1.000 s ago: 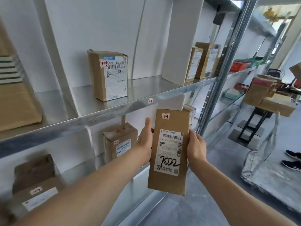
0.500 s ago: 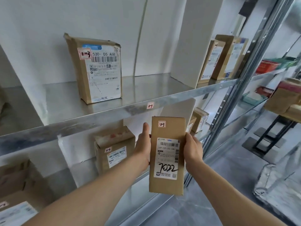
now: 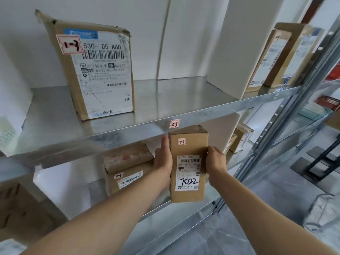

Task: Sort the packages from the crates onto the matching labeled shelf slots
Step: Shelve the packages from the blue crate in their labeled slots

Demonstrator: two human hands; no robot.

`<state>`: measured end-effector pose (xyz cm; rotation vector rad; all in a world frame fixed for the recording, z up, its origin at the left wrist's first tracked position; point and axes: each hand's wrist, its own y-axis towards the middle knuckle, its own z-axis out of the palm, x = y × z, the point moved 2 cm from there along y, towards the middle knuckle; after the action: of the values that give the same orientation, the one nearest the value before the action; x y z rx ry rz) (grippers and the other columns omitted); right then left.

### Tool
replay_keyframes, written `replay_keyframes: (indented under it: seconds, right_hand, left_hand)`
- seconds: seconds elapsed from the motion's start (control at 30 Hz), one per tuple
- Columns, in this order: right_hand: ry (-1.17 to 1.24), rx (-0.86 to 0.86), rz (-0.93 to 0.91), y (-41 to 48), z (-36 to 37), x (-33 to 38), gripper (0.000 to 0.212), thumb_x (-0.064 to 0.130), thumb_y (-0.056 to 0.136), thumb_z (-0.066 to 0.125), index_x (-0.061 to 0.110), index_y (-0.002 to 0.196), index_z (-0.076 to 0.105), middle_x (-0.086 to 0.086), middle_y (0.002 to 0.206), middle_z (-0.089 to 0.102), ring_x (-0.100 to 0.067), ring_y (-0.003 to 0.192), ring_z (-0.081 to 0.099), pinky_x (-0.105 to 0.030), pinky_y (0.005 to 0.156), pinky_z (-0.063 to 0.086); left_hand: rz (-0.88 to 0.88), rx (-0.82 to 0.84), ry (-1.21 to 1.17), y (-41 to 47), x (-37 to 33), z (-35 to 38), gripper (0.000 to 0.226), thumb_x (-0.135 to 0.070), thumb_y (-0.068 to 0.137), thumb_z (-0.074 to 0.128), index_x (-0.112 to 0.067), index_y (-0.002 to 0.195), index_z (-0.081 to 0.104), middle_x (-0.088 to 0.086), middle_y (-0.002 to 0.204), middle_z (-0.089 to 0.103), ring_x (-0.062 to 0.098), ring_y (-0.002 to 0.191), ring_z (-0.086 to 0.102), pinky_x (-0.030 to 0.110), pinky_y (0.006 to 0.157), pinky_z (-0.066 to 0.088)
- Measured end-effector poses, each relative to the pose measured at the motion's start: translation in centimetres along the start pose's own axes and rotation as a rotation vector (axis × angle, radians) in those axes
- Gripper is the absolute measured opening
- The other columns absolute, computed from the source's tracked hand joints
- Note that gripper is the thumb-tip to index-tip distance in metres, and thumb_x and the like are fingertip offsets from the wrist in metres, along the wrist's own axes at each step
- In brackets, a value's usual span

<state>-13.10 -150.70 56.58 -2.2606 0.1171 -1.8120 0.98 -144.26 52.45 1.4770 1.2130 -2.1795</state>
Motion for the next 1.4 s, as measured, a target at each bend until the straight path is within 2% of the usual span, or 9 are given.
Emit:
replay_keyframes:
  seconds: [0.27,0.4,0.53,0.7,0.87,1.0,1.1,1.23,1.4]
  right_hand:
    - [0.02,0.147,0.013,4.3,1.5,0.4,0.038,0.007,0.101,0.034,0.026,0.091,0.066,-0.009,0.087,0.066,-0.028,0.083,0.064,-0.036,0.067,0.049]
    - [-0.015,0.214,0.016,6.0,2.1,0.6,0.041,0.004,0.1,0.032,0.024,0.09,0.067,-0.009,0.085,0.065,-0.028,0.081,0.061,-0.041,0.072,0.051]
    - [-0.055,0.272,0.032,7.1,3.0,0.5,0.041,0.005,0.098,0.032,0.024,0.092,0.068,-0.01,0.087,0.068,-0.029,0.081,0.062,-0.047,0.075,0.054]
    - [-0.065,0.321,0.049,8.2,3.7,0.2,0.04,0.005,0.093,0.033,0.021,0.093,0.07,-0.011,0.08,0.067,-0.031,0.075,0.06,-0.045,0.067,0.048]
    - [-0.087,0.346,0.066,9.1,3.9,0.3,0.038,0.008,0.096,0.034,0.026,0.093,0.068,-0.011,0.088,0.069,-0.033,0.078,0.061,-0.051,0.071,0.054]
    - [-0.114,0.362,0.083,9.4,3.9,0.4,0.038,0.01,0.097,0.034,0.026,0.099,0.068,-0.011,0.088,0.069,-0.035,0.082,0.062,-0.071,0.084,0.055]
    - [-0.111,0.365,0.097,9.6,3.8,0.3,0.037,0.008,0.096,0.035,0.023,0.088,0.067,-0.009,0.085,0.067,-0.032,0.08,0.06,-0.058,0.081,0.058]
    - [-0.091,0.383,0.108,9.9,3.9,-0.2,0.032,0.013,0.098,0.034,0.015,0.082,0.063,-0.014,0.084,0.064,-0.03,0.077,0.057,-0.043,0.072,0.046]
    - [-0.01,0.421,0.158,10.1,3.9,-0.9,0.042,0.037,0.107,0.034,0.02,0.082,0.063,-0.009,0.08,0.066,-0.025,0.072,0.061,-0.035,0.068,0.046]
  left_hand:
    - [0.03,-0.099,-0.096,-2.3,-2.8,1.4,0.065,-0.076,0.094,0.029,-0.027,0.124,0.06,0.001,0.099,0.074,0.021,0.087,0.07,0.035,0.066,0.05]
    - [0.051,-0.157,-0.11,-1.6,-2.6,2.1,0.068,-0.081,0.092,0.026,-0.031,0.121,0.062,-0.002,0.099,0.075,0.02,0.088,0.07,0.037,0.069,0.051]
    - [0.031,-0.242,-0.144,1.9,-0.8,1.8,0.109,-0.108,0.05,0.027,-0.039,0.128,0.058,-0.002,0.112,0.074,0.025,0.1,0.07,0.051,0.095,0.051]
    - [-0.016,-0.309,-0.11,4.8,1.0,1.5,0.126,-0.113,0.028,0.025,-0.039,0.123,0.06,0.001,0.114,0.073,0.03,0.101,0.069,0.052,0.098,0.05]
    - [-0.029,-0.291,-0.155,1.1,-0.9,2.7,0.095,-0.096,0.064,0.033,-0.026,0.122,0.062,0.004,0.098,0.077,0.027,0.089,0.074,0.042,0.085,0.057]
    - [-0.039,-0.308,-0.141,2.3,-0.1,2.8,0.12,-0.1,0.041,0.031,-0.026,0.131,0.058,0.004,0.103,0.076,0.028,0.091,0.073,0.044,0.086,0.058]
    - [-0.053,-0.315,-0.113,2.4,-0.3,2.9,0.12,-0.1,0.043,0.03,-0.025,0.133,0.057,0.005,0.103,0.076,0.028,0.092,0.073,0.043,0.084,0.057]
    - [-0.043,-0.317,-0.138,1.1,-1.1,3.0,0.083,-0.087,0.085,0.029,-0.023,0.125,0.062,0.004,0.093,0.077,0.025,0.089,0.072,0.036,0.074,0.054]
    - [-0.027,-0.343,-0.127,0.6,-1.3,2.7,0.053,-0.073,0.097,0.027,-0.028,0.105,0.052,-0.004,0.08,0.059,0.018,0.075,0.054,0.039,0.084,0.041]
